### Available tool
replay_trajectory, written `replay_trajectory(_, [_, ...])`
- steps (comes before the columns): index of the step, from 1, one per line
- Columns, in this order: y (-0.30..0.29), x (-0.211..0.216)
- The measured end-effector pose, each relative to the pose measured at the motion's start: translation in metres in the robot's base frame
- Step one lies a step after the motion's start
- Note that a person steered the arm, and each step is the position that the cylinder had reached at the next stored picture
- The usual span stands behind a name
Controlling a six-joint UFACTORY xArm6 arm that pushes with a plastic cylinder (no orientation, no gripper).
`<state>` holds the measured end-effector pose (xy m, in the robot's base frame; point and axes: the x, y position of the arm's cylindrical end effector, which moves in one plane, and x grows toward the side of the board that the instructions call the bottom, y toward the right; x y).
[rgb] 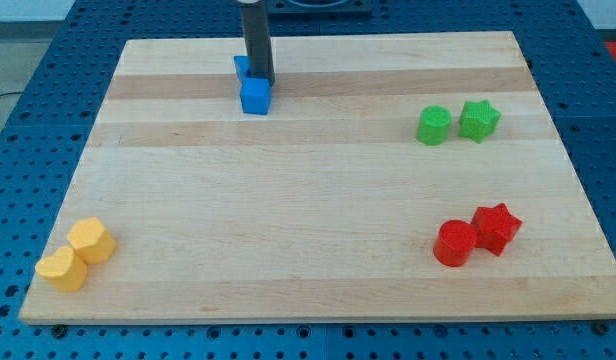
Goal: Push blue cube diagonally below blue triangle
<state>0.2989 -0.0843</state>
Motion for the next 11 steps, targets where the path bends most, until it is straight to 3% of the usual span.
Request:
replay_trajectory(4, [0.029,0.120])
replay_trajectory(7, [-0.084,0.081])
replay_trajectory(8, [-0.074,0.070])
replay_trajectory(10, [-0.133,0.074])
replay_trajectory(11, [-0.062,0.071])
